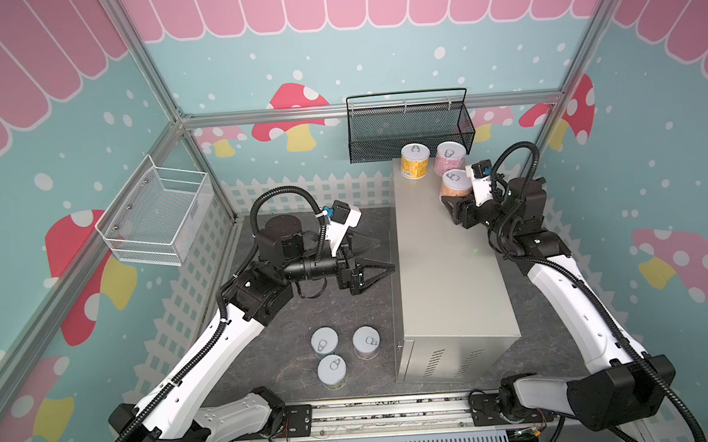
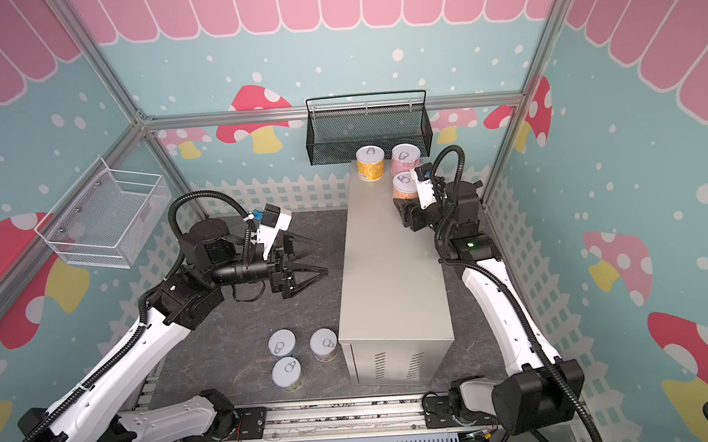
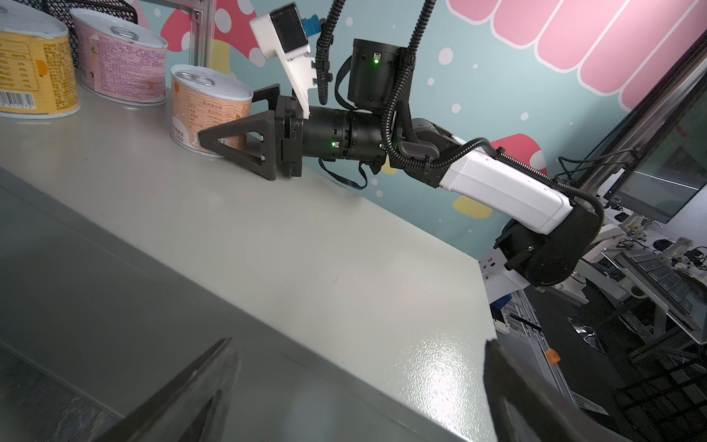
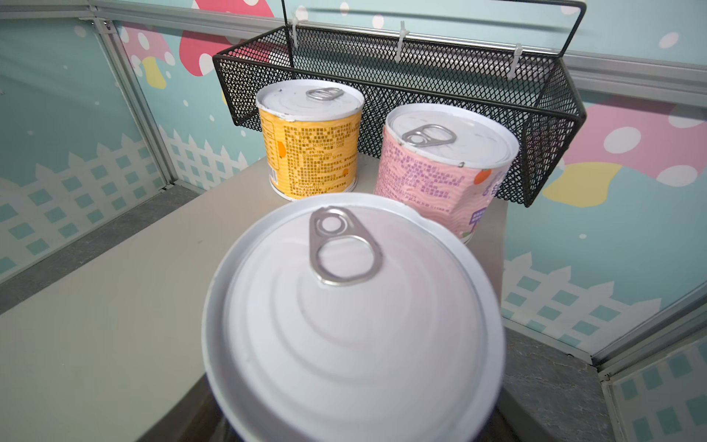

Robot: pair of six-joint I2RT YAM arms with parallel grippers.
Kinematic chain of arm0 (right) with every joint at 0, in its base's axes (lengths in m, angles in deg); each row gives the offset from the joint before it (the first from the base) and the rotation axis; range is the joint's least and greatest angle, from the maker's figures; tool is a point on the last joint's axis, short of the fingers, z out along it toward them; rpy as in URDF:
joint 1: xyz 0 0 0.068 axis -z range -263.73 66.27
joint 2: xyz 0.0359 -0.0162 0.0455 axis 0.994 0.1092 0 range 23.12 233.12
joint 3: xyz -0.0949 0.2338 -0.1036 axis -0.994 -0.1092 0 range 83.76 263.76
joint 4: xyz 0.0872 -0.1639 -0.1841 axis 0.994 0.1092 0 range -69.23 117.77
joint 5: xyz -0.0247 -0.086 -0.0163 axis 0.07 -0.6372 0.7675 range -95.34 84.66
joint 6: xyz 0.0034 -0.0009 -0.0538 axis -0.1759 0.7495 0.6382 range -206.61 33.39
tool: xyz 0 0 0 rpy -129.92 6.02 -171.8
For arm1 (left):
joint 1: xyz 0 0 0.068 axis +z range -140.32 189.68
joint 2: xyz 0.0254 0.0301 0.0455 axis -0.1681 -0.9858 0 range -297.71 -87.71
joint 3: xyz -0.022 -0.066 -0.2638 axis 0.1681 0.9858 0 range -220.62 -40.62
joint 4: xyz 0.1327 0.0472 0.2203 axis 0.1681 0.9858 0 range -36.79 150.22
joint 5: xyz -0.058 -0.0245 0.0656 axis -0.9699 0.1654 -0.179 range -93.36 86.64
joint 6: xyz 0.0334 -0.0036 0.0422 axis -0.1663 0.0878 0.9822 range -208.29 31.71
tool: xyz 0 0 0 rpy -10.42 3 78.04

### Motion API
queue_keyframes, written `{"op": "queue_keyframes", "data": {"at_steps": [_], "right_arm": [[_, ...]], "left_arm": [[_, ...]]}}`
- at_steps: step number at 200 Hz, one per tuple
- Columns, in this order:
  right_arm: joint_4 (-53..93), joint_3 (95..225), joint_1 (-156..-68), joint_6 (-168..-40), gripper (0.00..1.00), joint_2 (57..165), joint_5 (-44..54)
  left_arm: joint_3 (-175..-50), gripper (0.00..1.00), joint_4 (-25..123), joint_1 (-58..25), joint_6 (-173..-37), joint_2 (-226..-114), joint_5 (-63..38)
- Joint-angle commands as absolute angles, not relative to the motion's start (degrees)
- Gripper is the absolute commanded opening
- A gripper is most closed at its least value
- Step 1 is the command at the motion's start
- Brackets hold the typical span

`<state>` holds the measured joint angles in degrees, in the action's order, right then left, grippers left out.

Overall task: Place and organize the canned foods onto the counter
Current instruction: 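Lower the orange can in front of the pink can with the right gripper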

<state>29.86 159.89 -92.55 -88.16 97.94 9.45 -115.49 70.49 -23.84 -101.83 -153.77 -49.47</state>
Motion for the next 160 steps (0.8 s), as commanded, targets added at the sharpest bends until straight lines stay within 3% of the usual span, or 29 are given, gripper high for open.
{"op": "queue_keyframes", "data": {"at_steps": [1, 160], "right_arm": [[30.7, 160.3, -91.6, -87.2, 0.65, 99.7, 8.4], [29.0, 161.2, -90.6, -86.2, 0.65, 103.8, 12.6]], "left_arm": [[-115.2, 0.99, 69.6, -24.2, -102.3, -153.9, -50.4], [-115.3, 0.99, 69.7, -24.5, -102.4, -155.3, -50.3]]}}
